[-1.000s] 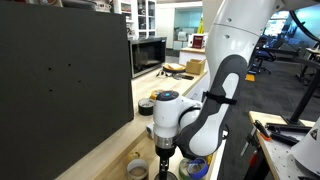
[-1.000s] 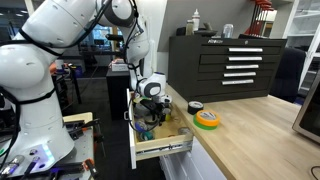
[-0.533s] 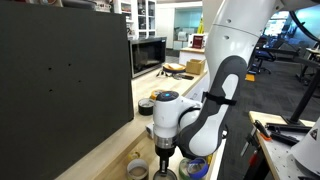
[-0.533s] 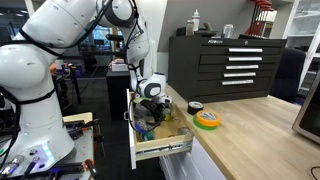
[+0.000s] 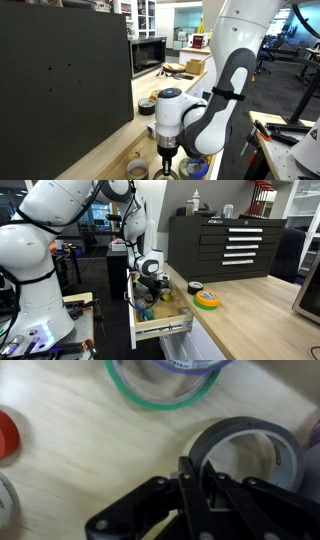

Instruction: Get the black masking tape from the open drawer and put it on top of the orange masking tape

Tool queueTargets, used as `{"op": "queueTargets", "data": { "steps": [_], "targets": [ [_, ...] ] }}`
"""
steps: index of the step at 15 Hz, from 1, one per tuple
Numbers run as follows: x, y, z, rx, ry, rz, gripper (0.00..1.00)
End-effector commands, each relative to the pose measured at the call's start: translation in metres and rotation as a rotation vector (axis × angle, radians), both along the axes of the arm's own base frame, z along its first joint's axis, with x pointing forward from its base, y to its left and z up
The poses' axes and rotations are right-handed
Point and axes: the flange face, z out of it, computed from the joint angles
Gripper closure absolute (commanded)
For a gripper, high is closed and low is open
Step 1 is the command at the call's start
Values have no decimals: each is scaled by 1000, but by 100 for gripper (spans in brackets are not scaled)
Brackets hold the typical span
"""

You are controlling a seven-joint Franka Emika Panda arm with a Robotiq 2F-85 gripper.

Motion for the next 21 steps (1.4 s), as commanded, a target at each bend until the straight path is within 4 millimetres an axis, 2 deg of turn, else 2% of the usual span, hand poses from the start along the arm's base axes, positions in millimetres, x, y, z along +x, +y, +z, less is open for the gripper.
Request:
{"op": "queueTargets", "data": {
  "steps": [1, 4, 7, 11, 13, 15, 17, 21],
  "targets": [
    [-20, -14, 58, -49, -11, 3, 95],
    [-29, -29, 103, -84, -42, -1, 95],
    [-30, -45, 147, -131, -64, -8, 95],
    [-21, -70, 206, -200, -87, -52, 96],
    [-15, -84, 228, -233, -92, -85, 96],
    [-7, -103, 243, -257, -91, -131, 96],
    [2, -124, 250, -267, -92, -163, 96],
    [22, -168, 245, -264, -90, -260, 96]
  ]
}}
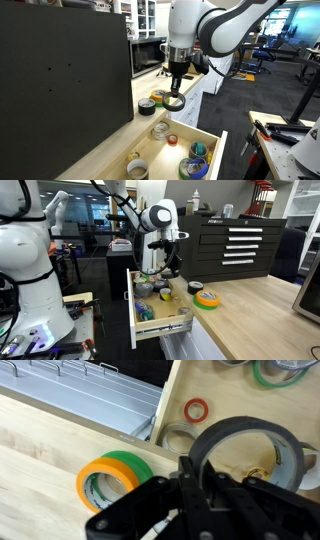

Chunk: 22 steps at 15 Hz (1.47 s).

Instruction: Get the black masking tape from the open drawer and put it on top of the orange masking tape

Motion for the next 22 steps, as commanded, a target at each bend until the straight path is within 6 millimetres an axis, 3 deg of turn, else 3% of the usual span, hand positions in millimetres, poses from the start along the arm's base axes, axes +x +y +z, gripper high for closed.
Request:
{"op": "queueTargets", "data": {
  "steps": [1, 6, 10, 14, 22],
  "targets": [
    [18, -35, -4, -26, 4, -99, 96],
    [51, -89, -21, -21, 17, -245, 96],
    [78, -117, -20, -27, 22, -311, 96],
    [100, -132, -11, -28, 15, -353, 96],
    [122, -141, -38, -20, 18, -325, 96]
  ]
}}
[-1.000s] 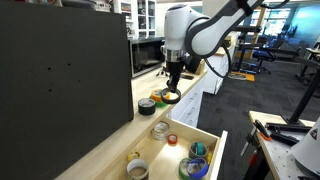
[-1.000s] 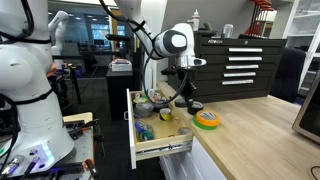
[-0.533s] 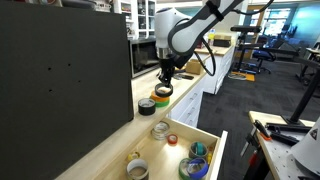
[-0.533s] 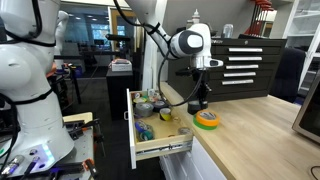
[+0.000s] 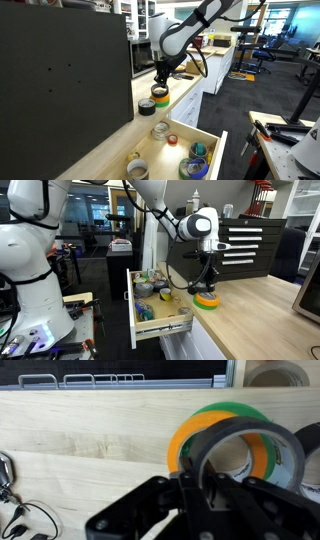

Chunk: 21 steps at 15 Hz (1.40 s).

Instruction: Get the black masking tape from the open drawer and put it on top of the orange masking tape

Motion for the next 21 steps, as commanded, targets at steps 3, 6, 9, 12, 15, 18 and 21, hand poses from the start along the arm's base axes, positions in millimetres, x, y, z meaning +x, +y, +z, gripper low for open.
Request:
{"op": "queueTargets", "data": {
  "steps": [3, 6, 9, 12, 15, 18, 21],
  "targets": [
    [7, 3, -6, 1, 22, 30, 56],
    [1, 9, 10, -32, 5, 60, 37],
    [-5, 20, 31, -58, -6, 84, 19],
    [-20, 38, 59, -53, -17, 87, 0],
    [-41, 54, 81, 13, 11, 81, 0],
    [-64, 64, 99, 115, 40, 62, 0],
    [-52, 68, 96, 129, 37, 55, 0]
  ]
}}
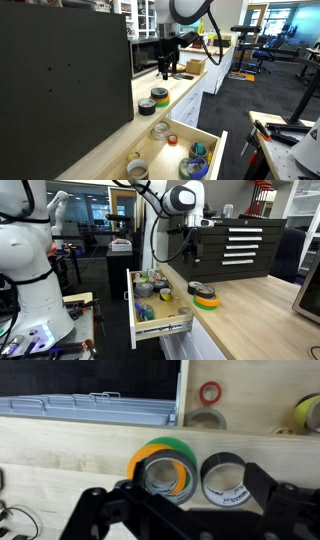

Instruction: Get the black masking tape from the open drawer and put it on top of the orange masking tape

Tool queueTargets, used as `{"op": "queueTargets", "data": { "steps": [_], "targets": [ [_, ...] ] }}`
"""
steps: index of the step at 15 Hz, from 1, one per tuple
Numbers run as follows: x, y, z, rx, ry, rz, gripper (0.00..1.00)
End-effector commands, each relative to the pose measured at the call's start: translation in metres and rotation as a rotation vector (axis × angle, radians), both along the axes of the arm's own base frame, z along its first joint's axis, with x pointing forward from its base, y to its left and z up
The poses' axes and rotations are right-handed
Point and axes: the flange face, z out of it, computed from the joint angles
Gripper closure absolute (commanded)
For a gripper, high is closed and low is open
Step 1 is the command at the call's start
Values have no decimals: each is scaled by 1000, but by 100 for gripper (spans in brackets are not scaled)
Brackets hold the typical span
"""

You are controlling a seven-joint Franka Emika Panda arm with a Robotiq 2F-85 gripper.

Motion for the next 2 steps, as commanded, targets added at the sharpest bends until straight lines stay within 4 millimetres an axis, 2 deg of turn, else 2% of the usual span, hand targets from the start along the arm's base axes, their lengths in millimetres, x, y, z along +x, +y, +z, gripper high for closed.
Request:
{"op": "queueTargets", "data": {
  "steps": [1, 2],
  "targets": [
    [-6, 1, 4, 18, 5, -2, 0],
    [-10, 2, 6, 26, 6, -5, 0]
  ]
}}
